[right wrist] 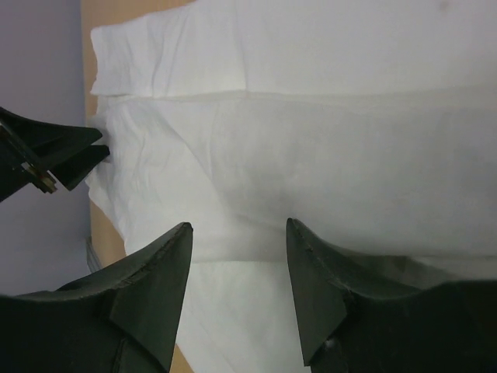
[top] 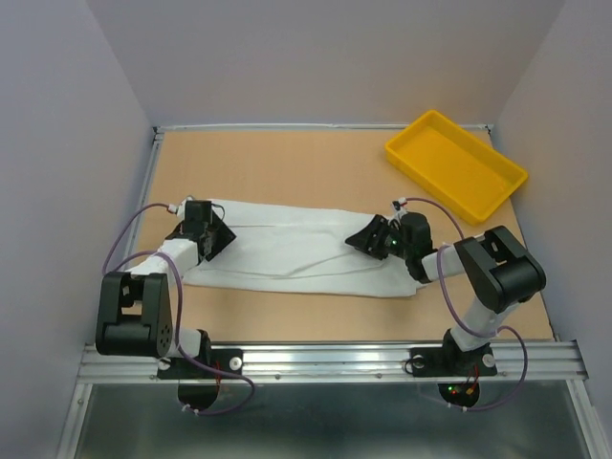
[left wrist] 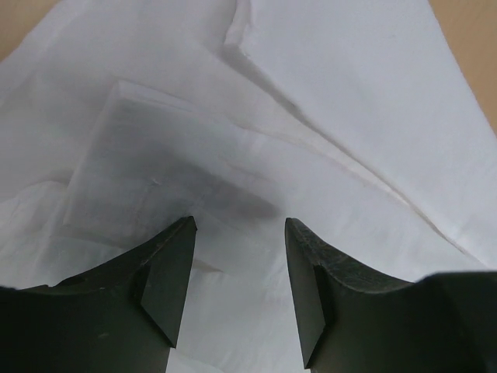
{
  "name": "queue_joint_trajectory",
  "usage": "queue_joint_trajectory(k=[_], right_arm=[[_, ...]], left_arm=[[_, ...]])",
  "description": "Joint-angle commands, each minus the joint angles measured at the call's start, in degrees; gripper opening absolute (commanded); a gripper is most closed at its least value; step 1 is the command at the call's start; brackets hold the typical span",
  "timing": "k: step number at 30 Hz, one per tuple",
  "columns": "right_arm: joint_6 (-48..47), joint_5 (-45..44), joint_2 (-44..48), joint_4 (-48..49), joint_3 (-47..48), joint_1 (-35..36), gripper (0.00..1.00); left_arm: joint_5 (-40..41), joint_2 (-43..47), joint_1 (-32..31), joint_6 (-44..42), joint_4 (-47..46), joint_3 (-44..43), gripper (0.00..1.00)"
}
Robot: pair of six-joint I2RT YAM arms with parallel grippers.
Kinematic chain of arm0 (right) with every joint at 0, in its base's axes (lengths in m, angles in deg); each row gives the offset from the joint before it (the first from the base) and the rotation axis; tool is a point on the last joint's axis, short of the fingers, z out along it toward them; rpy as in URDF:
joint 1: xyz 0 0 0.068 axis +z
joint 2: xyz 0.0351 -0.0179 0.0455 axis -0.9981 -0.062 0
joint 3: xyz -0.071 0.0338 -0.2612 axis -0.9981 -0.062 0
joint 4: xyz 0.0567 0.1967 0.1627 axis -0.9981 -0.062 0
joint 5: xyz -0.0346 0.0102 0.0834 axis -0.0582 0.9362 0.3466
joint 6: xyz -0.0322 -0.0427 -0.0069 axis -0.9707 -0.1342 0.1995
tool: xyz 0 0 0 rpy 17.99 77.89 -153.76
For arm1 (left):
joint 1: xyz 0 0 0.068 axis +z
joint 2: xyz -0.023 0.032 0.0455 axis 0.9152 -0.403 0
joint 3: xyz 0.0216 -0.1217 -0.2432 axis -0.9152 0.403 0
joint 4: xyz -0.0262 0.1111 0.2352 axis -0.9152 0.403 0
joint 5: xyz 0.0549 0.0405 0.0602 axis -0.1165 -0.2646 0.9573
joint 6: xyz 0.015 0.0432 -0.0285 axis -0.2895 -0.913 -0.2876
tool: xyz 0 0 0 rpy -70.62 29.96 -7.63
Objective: Fold and stack the long sleeve shirts
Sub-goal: Fold the shirt
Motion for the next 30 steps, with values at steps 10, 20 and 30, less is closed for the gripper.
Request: queue_joint_trajectory(k=[10,20,30], right_arm=[[-6.21,-4.52,12.96,-8.34,-0.92,-2.75,0.58],[-5.96,-8.04,8.58,-9.42,4.88,-8.81,0.58],[-6.13,-10.76,2.33,-8.71,4.01,-13.56,0.57]], left_arm=[[-0.15,11.32,1.09,-1.44,0.0,-0.24,0.65],[-6.13,-1.23,0.83,-8.66,-4.92,-12.45,0.66],[-3.06,-15.56,1.53,-6.11,-4.57,-18.17,0.66]])
